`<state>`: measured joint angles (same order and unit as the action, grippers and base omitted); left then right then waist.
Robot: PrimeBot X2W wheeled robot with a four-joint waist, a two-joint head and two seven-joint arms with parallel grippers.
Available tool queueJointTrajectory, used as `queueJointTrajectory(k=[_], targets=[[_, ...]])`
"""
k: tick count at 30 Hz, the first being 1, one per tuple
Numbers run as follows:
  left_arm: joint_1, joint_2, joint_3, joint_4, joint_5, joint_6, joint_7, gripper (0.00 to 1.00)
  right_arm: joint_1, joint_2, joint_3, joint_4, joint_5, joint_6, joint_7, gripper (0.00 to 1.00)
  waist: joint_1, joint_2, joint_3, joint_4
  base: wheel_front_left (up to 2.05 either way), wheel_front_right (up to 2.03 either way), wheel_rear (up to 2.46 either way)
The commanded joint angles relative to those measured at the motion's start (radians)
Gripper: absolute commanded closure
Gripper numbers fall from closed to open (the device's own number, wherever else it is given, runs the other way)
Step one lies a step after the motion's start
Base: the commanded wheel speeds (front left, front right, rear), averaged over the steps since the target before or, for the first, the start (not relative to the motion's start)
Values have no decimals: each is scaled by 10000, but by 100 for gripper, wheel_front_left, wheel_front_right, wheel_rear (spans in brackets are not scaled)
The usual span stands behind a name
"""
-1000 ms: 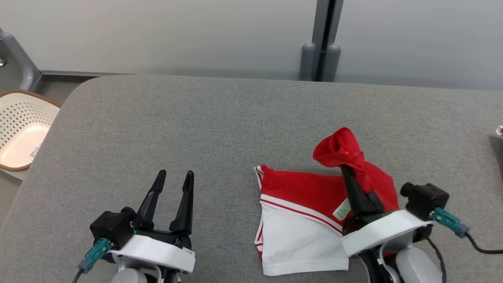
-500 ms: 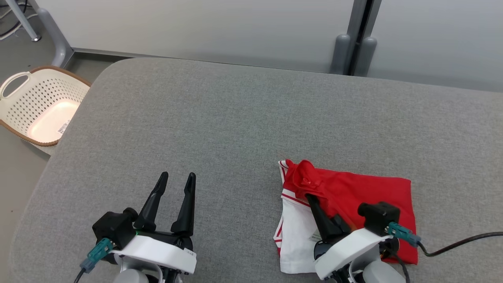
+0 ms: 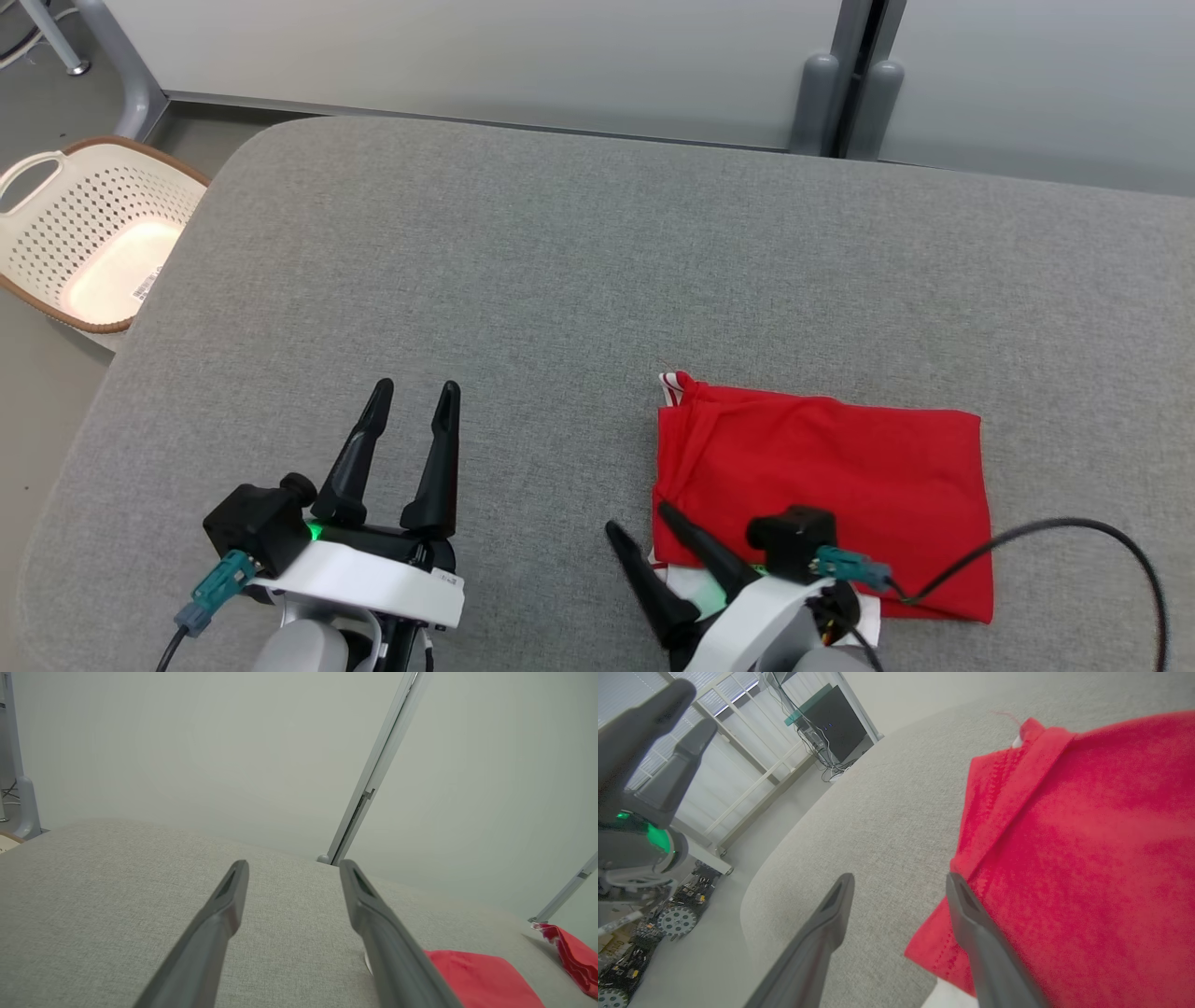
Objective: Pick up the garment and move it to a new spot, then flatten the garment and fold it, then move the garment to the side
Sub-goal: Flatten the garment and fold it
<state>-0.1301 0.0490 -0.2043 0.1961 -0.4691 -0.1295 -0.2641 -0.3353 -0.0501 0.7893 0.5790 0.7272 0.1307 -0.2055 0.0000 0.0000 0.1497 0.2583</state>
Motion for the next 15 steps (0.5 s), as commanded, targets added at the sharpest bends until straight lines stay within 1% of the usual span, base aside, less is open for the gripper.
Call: queueJointTrajectory(k=[1, 5, 8, 10, 13, 15], targets=[[-136, 36, 0, -16, -53, -19, 4, 0, -112, -11, 142, 67, 105, -2, 100, 0, 0, 0, 3, -20, 0, 0, 0], [-140, 36, -95, 66, -54, -19, 4, 0, -455, -26, 707, 183, 545, -2, 136, 0, 0, 0, -27, -103, 0, 0, 0], [-97, 36, -49, 90, -26, -19, 4, 0, -674, -23, 535, 390, 756, -2, -83, 0, 0, 0, -74, -203, 0, 0, 0], [-87, 38, 40, 76, 2, -19, 4, 0, -861, -25, 232, 510, 679, -2, -278, 0, 0, 0, -114, -294, 0, 0, 0], [-69, 35, 186, -38, 36, -19, 4, 0, -1106, -57, -514, 609, 163, -2, -500, 0, 0, 0, -174, -465, 0, 0, 0], [-56, 35, 296, -123, 92, -19, 4, 0, -1183, -356, -1184, 445, -438, -2, -583, 0, 0, 0, -206, -604, 0, 0, 0]])
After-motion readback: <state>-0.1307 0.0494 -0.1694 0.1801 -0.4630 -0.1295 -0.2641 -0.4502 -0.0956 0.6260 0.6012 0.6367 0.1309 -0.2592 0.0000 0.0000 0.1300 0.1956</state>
